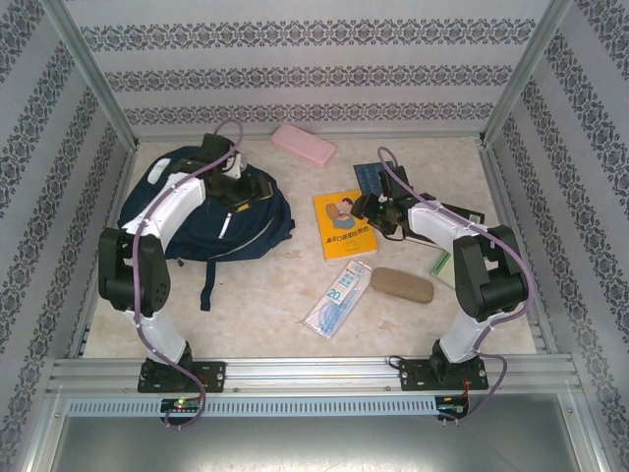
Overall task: Pack the student bag
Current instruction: Close the student bag at the top-left of the table, then pick up the book at the center of the table.
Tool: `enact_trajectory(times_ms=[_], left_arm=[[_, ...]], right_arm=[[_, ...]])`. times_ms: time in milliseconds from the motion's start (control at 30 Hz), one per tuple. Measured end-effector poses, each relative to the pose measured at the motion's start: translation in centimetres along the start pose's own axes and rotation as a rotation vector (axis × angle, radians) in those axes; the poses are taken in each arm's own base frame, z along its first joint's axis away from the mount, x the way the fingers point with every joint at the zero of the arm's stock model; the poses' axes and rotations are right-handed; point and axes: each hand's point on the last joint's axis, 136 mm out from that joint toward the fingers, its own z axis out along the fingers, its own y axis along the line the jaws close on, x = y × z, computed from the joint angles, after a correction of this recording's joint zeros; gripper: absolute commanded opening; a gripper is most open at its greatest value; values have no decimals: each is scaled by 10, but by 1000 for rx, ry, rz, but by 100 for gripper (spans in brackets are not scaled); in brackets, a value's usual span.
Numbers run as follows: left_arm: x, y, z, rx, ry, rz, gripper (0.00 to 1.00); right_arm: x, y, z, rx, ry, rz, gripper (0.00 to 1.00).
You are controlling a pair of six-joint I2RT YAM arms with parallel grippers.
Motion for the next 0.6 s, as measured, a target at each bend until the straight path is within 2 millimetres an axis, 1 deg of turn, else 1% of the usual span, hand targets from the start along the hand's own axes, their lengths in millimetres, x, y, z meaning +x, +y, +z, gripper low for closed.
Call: enact_trajectory(times_ms=[67, 167, 267, 367, 500, 600], left_arm=[[10, -18, 11, 26, 7, 5, 67], [30, -44, 27, 55, 32, 23, 66], [48, -61, 45, 78, 63, 32, 64], [62, -65, 68, 77, 97, 22, 63], [76, -57, 97, 50, 147, -2, 62], [86, -51, 114, 31, 180, -13, 61]], right_arm=[[1, -7, 0, 14, 7, 4, 64], [-1, -11, 0, 23, 7, -1, 64], [0, -13, 2, 25, 14, -3, 63], [5, -15, 8, 26, 41, -1, 61], [18, -18, 21, 32, 89, -6, 57], [29, -14, 28, 32, 122, -20, 56]])
